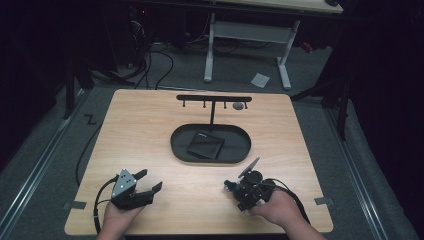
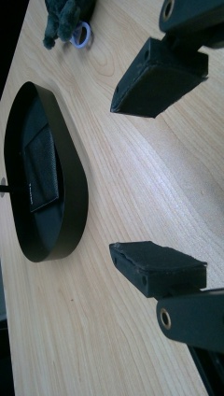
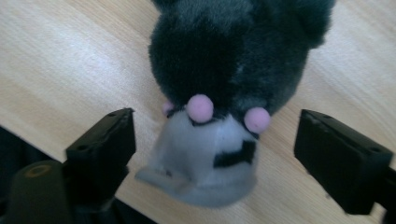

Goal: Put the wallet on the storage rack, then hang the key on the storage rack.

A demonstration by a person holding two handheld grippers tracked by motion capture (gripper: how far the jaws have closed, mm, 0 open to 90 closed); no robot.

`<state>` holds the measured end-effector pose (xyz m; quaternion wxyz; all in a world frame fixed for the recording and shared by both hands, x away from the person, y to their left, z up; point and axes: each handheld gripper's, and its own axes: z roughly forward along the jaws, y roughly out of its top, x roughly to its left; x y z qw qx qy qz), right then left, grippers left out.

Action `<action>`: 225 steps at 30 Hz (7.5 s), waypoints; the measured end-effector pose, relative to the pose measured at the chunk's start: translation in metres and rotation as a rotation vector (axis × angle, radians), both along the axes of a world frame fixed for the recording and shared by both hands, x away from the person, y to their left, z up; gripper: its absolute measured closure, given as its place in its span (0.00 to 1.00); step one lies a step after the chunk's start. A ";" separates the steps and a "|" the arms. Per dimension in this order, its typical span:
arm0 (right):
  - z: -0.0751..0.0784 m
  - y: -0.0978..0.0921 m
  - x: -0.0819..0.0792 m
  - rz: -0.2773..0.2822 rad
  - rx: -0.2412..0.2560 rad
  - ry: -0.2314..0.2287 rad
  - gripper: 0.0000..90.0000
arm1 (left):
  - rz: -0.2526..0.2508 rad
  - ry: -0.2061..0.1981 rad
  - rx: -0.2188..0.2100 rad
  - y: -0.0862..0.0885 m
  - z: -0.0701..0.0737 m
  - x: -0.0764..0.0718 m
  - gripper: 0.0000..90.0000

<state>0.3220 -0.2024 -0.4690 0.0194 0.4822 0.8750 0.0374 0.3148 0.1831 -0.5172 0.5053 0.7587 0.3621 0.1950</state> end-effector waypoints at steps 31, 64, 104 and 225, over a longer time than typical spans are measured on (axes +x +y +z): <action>0.037 -0.020 0.015 -0.086 0.037 -0.078 0.53 | -0.001 0.022 0.004 0.001 -0.002 0.001 0.31; 0.122 -0.038 0.058 -0.168 0.035 -0.173 0.53 | 0.005 0.041 -0.003 0.000 -0.002 -0.001 0.31; 0.141 -0.044 0.138 -0.263 0.010 -0.281 0.53 | 0.001 0.060 0.027 0.006 -0.003 0.001 0.31; -0.050 -0.078 -0.049 -0.266 0.423 -0.762 0.28 | -0.082 0.071 0.106 -0.011 -0.009 -0.008 0.28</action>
